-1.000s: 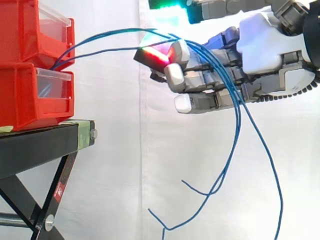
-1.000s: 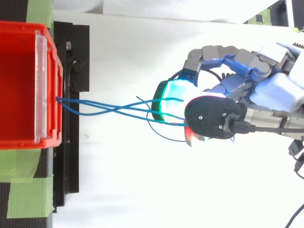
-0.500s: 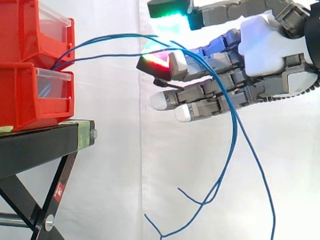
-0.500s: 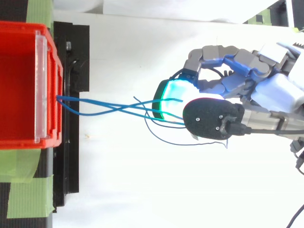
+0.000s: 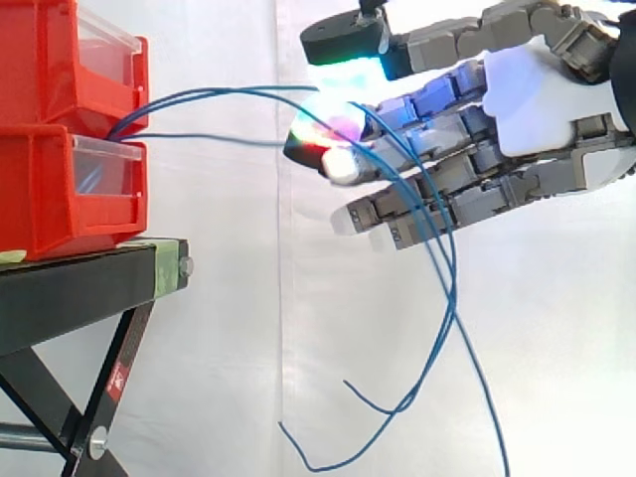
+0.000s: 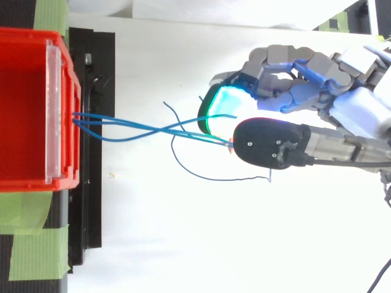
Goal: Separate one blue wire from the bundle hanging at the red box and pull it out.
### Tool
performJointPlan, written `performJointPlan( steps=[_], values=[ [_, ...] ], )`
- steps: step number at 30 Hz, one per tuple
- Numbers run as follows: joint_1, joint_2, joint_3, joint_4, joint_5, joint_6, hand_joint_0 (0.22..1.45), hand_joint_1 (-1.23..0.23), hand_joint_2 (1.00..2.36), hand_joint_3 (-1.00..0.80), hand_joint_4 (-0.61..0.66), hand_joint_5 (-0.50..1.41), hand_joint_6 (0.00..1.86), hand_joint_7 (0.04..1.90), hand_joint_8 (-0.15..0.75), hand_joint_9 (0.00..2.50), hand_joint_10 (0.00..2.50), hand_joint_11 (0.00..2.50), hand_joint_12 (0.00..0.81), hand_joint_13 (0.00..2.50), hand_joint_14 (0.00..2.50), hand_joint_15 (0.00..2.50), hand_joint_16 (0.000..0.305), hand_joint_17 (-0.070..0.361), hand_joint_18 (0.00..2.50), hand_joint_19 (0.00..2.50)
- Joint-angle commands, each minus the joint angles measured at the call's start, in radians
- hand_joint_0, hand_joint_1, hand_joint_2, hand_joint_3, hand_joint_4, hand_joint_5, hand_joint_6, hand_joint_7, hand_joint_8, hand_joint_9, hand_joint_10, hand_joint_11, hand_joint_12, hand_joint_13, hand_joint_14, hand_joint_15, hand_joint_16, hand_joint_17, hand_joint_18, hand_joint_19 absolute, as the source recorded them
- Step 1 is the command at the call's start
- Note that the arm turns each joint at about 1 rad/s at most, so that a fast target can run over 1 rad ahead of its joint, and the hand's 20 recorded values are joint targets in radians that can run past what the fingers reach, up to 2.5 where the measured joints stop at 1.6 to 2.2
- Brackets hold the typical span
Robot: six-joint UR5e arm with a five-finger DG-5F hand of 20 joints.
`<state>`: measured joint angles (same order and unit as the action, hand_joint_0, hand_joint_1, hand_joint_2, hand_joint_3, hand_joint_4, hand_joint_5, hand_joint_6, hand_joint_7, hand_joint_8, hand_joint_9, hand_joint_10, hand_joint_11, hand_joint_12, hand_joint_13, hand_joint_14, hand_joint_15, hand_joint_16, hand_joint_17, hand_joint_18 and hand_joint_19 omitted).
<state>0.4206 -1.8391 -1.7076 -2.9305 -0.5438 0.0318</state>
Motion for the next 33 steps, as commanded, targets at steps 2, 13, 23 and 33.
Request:
performJointPlan(
  steps=[2,13,23,33],
  values=[
    [0.0,0.0,0.0,-0.039,0.002,-0.021,0.58,-0.81,1.02,0.0,0.01,-0.12,0.74,1.27,0.24,0.54,0.01,0.51,0.334,0.2,0.01,0.23,0.048,0.109,0.2,0.27],
    [0.006,0.0,-0.001,-0.174,0.036,-0.038,0.58,-0.82,1.02,0.0,0.01,-0.12,0.74,1.28,0.231,0.48,0.01,0.4,0.339,0.16,0.01,0.19,0.05,0.114,0.13,0.21],
    [0.029,0.0,-0.001,-0.217,0.05,-0.029,0.58,-0.81,1.02,0.0,0.01,-0.12,0.74,1.28,0.231,0.47,0.01,0.4,0.339,0.15,0.01,0.18,0.051,0.114,0.12,0.21],
    [0.075,0.0,-0.087,-0.187,0.142,0.148,0.58,-0.81,1.02,0.0,0.01,-0.12,0.74,1.28,0.232,0.47,0.01,0.39,0.339,0.15,0.01,0.19,0.051,0.114,0.12,0.21]
  ],
)
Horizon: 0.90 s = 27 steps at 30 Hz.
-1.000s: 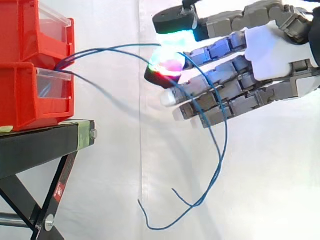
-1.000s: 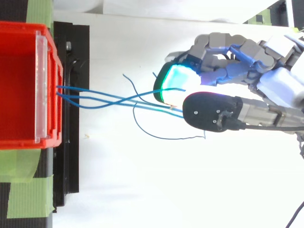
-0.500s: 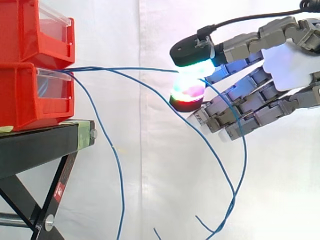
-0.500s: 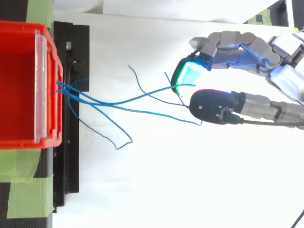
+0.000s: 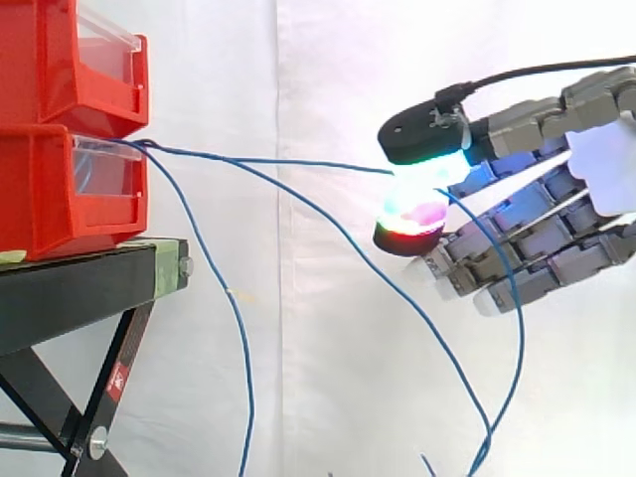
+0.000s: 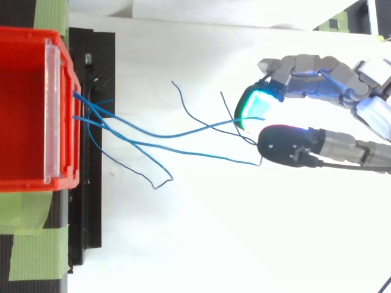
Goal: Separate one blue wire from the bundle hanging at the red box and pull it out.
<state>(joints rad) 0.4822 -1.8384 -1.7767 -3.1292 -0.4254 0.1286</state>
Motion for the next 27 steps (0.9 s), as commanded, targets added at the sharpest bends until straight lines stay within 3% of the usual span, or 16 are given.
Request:
performJointPlan(
  steps=[1,7,10,14,21,27],
  values=[
    [0.018,0.001,-0.026,0.014,0.031,0.062,0.58,-0.81,1.02,0.0,0.01,-0.12,0.74,1.28,0.232,0.47,0.01,0.4,0.339,0.15,0.01,0.19,0.051,0.114,0.12,0.21],
    [0.052,-0.001,-0.076,0.02,0.07,0.12,0.58,-0.81,1.02,0.0,0.0,-0.13,0.75,1.24,0.231,0.47,0.01,0.4,0.338,0.15,0.01,0.19,0.051,0.114,0.11,0.22],
    [0.072,0.001,-0.118,0.06,0.099,0.177,0.58,-0.81,1.02,0.0,0.0,-0.12,0.74,1.28,0.229,0.47,0.01,0.39,0.336,0.15,0.01,0.18,0.05,0.113,0.11,0.22],
    [0.093,-0.001,-0.164,0.11,0.126,0.195,0.58,-0.81,1.02,0.0,0.0,-0.12,0.74,1.28,0.229,0.47,0.01,0.4,0.336,0.15,0.01,0.18,0.05,0.113,0.11,0.22],
    [0.11,-0.001,-0.19,0.126,0.152,0.195,0.59,-0.8,1.03,0.0,0.0,-0.13,0.75,1.28,0.229,0.47,0.01,0.4,0.337,0.15,0.01,0.18,0.05,0.113,0.12,0.22],
    [0.133,-0.001,-0.225,0.146,0.165,0.267,0.59,-0.8,1.02,0.0,0.0,-0.13,0.75,1.28,0.228,0.47,0.01,0.4,0.336,0.15,0.01,0.18,0.05,0.113,0.12,0.22]
  ],
)
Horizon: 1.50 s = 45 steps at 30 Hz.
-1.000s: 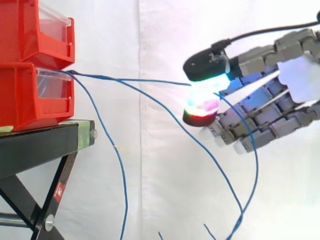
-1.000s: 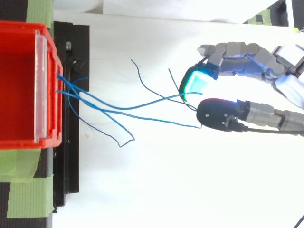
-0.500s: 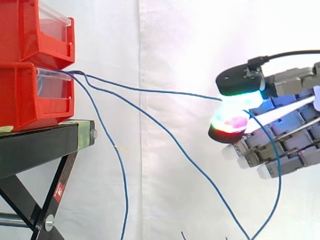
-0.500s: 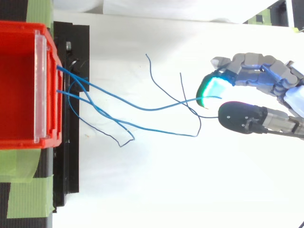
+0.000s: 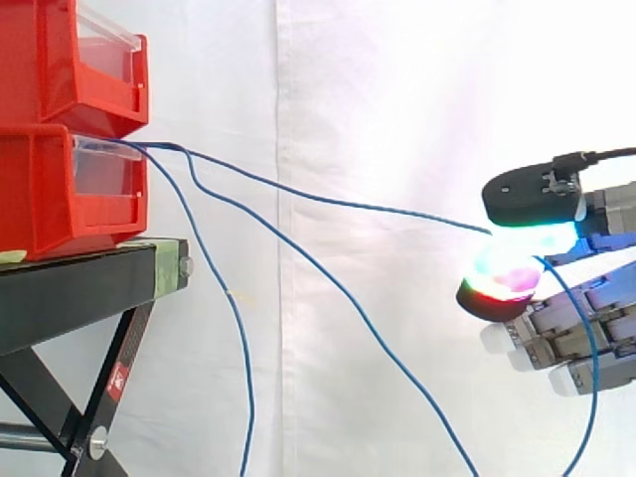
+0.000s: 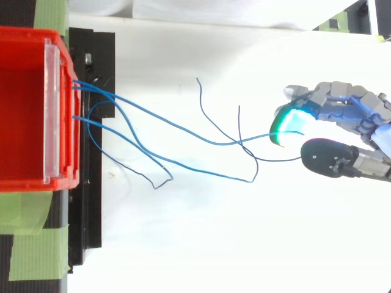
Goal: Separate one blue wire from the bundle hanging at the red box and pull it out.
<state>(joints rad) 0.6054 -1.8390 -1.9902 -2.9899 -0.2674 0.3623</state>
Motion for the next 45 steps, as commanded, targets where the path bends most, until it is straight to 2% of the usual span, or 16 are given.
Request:
performJointPlan(
  steps=[1,4,9,10,13,14,23,33,45],
  values=[
    [0.01,0.0,-0.012,0.006,0.008,0.041,0.58,-0.8,1.03,0.0,0.0,-0.13,0.75,1.28,0.227,0.47,0.01,0.4,0.335,0.15,0.01,0.18,0.05,0.112,0.12,0.22],
    [0.017,0.0,-0.013,0.008,0.02,0.047,0.59,-0.8,1.02,0.0,-0.01,-0.13,0.75,1.26,0.228,0.48,0.01,0.4,0.336,0.15,0.01,0.19,0.05,0.113,0.12,0.22],
    [0.017,0.0,-0.013,0.028,0.022,0.03,0.59,-0.8,1.02,0.0,-0.01,-0.13,0.75,1.27,0.231,0.48,0.01,0.4,0.337,0.16,0.01,0.18,0.05,0.113,0.12,0.22],
    [0.017,0.0,-0.013,0.06,0.02,-0.003,0.59,-0.8,1.03,0.0,-0.01,-0.13,0.75,1.26,0.23,0.48,0.01,0.4,0.337,0.16,0.01,0.18,0.05,0.113,0.12,0.22],
    [0.017,0.0,-0.013,0.083,0.019,-0.037,0.59,-0.8,1.03,0.0,-0.01,-0.13,0.75,1.26,0.23,0.48,0.01,0.4,0.336,0.16,0.01,0.19,0.05,0.113,0.12,0.22],
    [0.017,0.0,-0.013,0.097,0.019,-0.068,0.59,-0.8,1.02,0.0,-0.01,-0.13,0.75,1.27,0.23,0.48,0.01,0.4,0.336,0.16,0.01,0.18,0.05,0.113,0.12,0.22],
    [0.017,0.0,-0.013,0.173,0.017,-0.137,0.59,-0.8,1.03,0.01,-0.01,-0.13,0.75,1.26,0.228,0.48,0.01,0.4,0.335,0.16,0.01,0.18,0.05,0.112,0.12,0.22],
    [0.017,0.0,-0.013,0.293,0.017,-0.144,0.59,-0.8,1.03,0.01,-0.01,-0.13,0.75,1.26,0.227,0.48,0.01,0.39,0.334,0.16,0.01,0.18,0.05,0.112,0.13,0.22],
    [0.017,0.0,-0.013,0.315,0.016,-0.144,0.59,-0.8,1.03,0.01,-0.01,-0.13,0.75,1.26,0.229,0.48,0.01,0.39,0.334,0.16,0.01,0.18,0.05,0.111,0.13,0.22]
  ],
)
